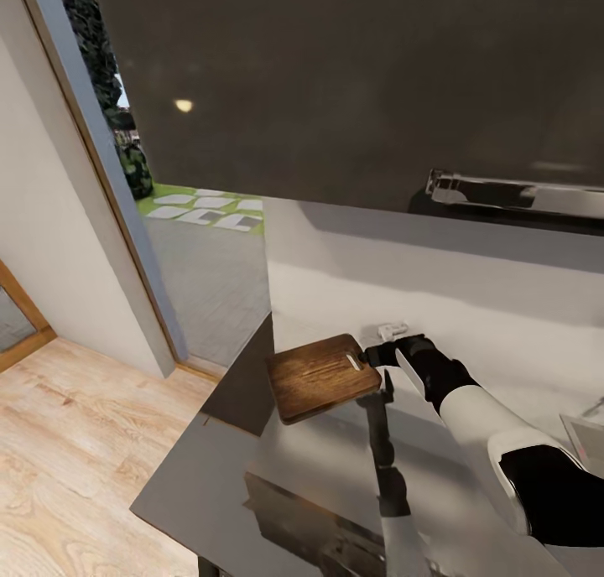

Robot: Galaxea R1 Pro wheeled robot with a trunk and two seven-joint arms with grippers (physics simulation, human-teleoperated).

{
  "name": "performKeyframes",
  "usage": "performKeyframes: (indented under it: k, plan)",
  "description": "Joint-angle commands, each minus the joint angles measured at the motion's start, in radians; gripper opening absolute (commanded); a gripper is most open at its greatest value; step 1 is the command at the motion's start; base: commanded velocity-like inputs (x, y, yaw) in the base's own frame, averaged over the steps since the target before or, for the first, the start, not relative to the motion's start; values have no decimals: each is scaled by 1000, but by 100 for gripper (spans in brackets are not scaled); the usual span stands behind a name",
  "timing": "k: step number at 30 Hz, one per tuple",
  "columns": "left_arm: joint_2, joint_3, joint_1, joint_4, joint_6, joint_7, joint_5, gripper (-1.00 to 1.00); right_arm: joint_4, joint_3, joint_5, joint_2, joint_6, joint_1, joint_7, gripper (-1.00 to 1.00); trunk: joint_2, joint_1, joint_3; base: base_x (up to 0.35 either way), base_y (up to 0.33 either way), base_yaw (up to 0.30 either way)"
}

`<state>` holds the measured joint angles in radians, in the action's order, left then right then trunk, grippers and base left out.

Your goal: In the kitchen, take the Vidalia onion out of the sink, dice it on the chopping board with the paring knife, put the diced onion into the bowl on the countertop, then place both the paring knife and the chopping board into the sink.

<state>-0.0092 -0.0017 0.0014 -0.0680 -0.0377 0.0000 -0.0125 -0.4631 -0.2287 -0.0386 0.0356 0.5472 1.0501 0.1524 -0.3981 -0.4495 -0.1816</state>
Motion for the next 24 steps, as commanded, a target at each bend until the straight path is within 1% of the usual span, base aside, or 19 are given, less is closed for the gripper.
performKeyframes:
  k: [1,24]
  plan:
    - [0,0,0,-1,-2,0,-1,100,-2,-6,-4,1,5,1,0,100,-2,-1,-3,0,0,0]
    - [0,0,0,-1,-2,0,-1,100,-2,-6,-4,1,7,1,0,100,-2,-1,-31,0,0,0]
